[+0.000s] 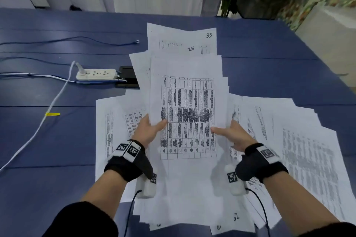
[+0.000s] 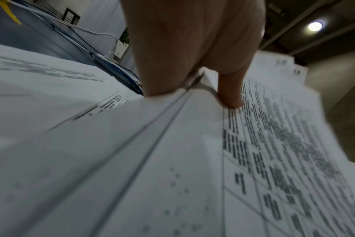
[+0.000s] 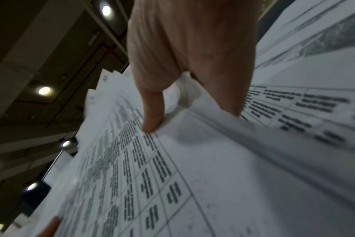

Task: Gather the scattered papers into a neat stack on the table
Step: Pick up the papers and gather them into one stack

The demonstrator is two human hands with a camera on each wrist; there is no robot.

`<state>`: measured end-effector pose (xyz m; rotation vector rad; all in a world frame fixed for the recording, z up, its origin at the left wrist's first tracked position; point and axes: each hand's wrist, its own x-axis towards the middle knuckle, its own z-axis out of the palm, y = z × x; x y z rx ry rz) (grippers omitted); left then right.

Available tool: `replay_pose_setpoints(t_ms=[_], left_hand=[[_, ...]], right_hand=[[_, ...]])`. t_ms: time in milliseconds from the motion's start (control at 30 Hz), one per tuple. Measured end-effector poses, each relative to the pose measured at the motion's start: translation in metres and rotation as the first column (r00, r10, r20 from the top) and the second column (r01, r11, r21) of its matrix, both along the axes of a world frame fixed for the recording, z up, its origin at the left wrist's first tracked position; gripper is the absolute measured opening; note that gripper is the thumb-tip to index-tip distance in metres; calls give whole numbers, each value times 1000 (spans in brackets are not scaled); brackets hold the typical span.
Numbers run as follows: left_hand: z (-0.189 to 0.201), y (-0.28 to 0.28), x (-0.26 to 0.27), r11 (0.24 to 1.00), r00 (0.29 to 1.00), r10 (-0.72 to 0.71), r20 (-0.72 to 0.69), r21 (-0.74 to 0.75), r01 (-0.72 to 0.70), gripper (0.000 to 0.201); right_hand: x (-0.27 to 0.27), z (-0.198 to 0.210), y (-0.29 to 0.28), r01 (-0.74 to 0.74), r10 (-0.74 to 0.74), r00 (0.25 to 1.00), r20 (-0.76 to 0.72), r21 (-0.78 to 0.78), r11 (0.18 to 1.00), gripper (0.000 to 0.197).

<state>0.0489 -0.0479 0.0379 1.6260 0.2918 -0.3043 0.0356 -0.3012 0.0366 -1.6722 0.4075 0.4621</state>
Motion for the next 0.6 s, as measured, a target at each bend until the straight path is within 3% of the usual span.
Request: replay_pose_setpoints(t_ms=[33,67,133,200,333,433,533,600], left_hand=[[4,-1,0,1000,999,16,29,-3,-16,51],[11,-3,0,999,998,36,59,-8,-35,46],[29,-4,5,995,987,89,131,-52,-83,36],[56,-8,8,988,958,142,251,-97,-121,50],[101,-15,18,975,894,206,398,-158,-155,52],[117,-19,19,977,890,195,412,-156,-142,61],[123,-24,14,977,885,186,426,-177,-121,26],[126,-24,13,979,872,171,459,-177,-99,21]], right_hand=[[4,0,-3,1,-1,999,38,-19,1000,81],[6,7,-1,5,-3,996,85,-25,1000,78],[11,31,5,48,-41,972,230,-25,999,44],[19,56,8,110,-94,906,413,-14,994,21],[32,96,15,223,-198,737,646,44,974,18],[33,109,16,223,-213,697,684,75,972,18],[32,112,15,245,-246,670,700,104,964,27],[28,111,11,235,-228,674,703,90,968,23]])
